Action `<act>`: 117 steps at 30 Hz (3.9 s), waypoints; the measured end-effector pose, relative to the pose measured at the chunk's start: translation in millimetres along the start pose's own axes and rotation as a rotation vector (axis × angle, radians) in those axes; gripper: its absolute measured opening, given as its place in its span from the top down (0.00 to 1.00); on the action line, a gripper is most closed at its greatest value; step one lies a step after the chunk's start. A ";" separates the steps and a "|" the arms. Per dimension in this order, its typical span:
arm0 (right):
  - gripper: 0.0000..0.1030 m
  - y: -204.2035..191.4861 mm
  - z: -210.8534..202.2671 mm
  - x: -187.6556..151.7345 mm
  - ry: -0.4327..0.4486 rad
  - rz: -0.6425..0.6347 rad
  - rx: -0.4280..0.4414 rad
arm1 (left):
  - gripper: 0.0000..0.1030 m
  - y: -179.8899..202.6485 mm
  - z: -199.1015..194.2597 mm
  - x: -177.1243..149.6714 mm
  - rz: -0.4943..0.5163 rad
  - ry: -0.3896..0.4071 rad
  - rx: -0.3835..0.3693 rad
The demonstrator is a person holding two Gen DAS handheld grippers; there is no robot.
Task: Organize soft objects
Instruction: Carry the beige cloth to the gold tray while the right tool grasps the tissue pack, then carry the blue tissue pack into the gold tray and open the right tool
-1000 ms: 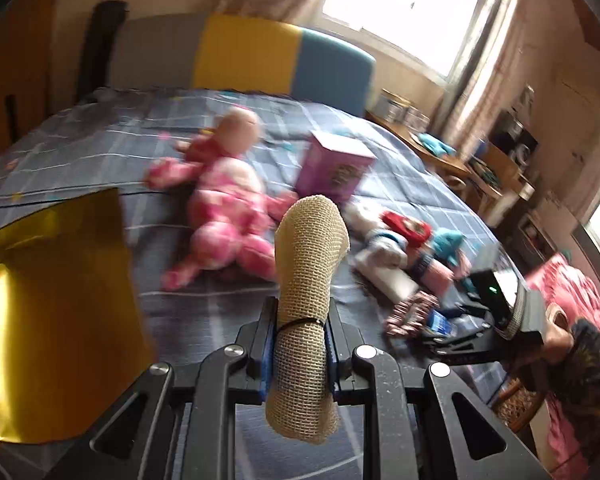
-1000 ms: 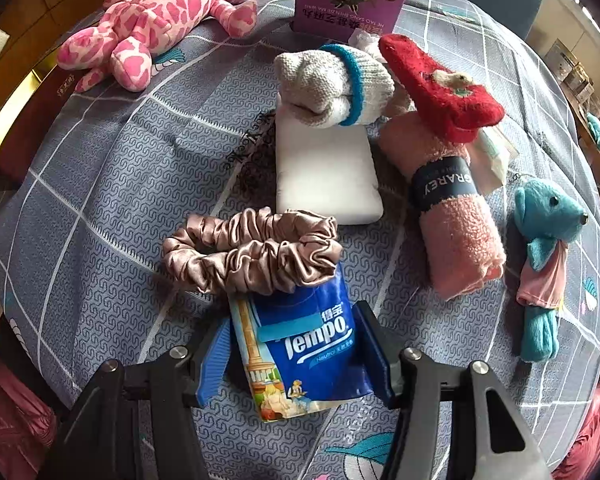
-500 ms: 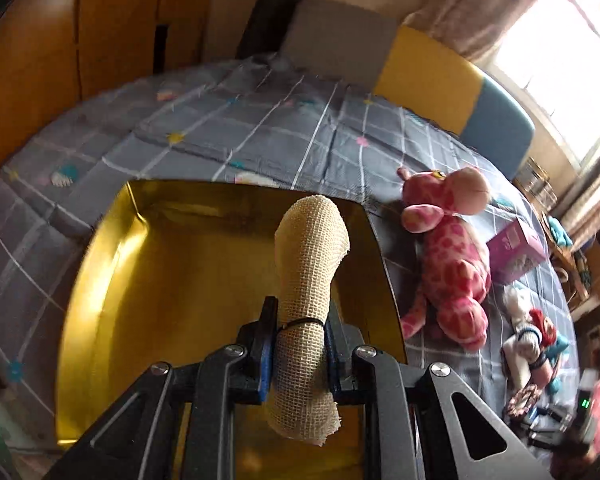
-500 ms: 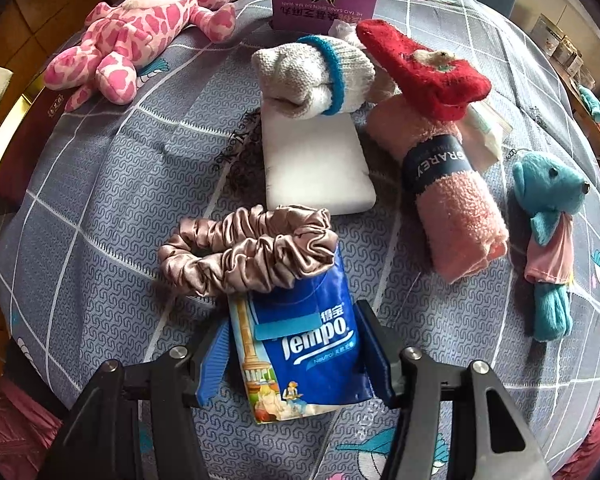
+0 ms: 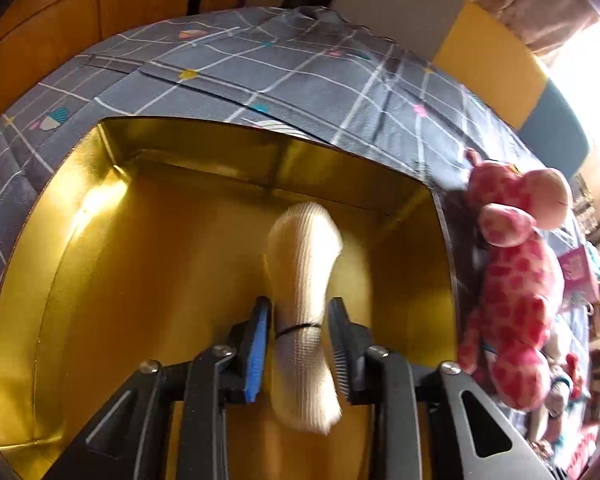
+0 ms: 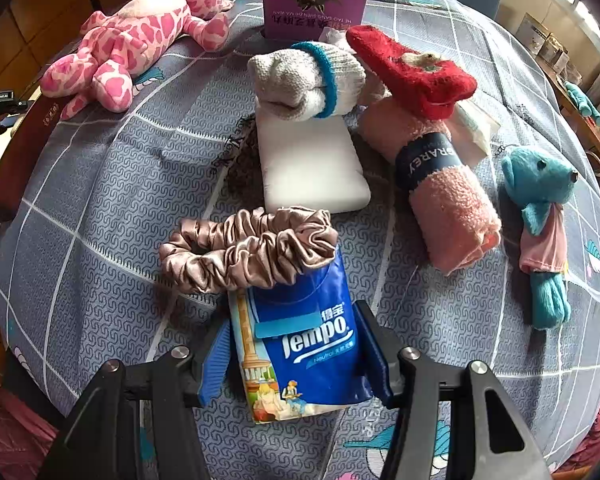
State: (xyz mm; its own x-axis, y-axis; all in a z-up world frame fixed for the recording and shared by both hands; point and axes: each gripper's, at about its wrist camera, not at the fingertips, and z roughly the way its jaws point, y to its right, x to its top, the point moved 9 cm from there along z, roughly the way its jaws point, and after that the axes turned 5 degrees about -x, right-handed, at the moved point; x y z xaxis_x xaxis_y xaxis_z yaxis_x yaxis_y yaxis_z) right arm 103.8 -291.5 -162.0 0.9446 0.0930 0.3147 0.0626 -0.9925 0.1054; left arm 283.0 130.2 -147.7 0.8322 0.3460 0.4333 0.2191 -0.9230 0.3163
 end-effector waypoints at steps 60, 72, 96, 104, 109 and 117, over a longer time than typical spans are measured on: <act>0.47 -214.2 -81.0 56.5 0.244 -0.075 0.272 | 0.32 3.5 -164.5 -135.2 0.214 0.284 0.021; 0.47 -311.1 -97.7 116.4 0.309 -0.189 0.383 | 0.32 -25.6 -177.6 -125.7 0.131 0.313 0.035; 0.36 -359.0 -62.2 124.4 0.276 -0.275 0.374 | 0.28 -58.1 -167.8 -117.9 0.076 0.301 0.081; 0.36 -340.3 -82.1 118.2 0.363 -0.227 0.333 | 0.27 -41.7 -175.1 -120.1 0.116 0.319 0.069; 0.36 -331.1 -92.7 116.8 0.409 -0.217 0.301 | 0.27 -34.0 -179.8 -121.7 0.131 0.328 0.064; 0.36 -301.9 -112.9 111.7 0.500 -0.176 0.241 | 0.27 -22.8 -181.7 -125.5 0.167 0.326 0.049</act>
State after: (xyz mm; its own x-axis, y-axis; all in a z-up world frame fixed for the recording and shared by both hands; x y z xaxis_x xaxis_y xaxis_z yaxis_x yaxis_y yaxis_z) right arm 154.0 27.5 -52.2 0.6502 0.2270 0.7251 0.3319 -0.9433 -0.0023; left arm 81.0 138.4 -56.0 0.6541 0.2177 0.7244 0.1244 -0.9756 0.1809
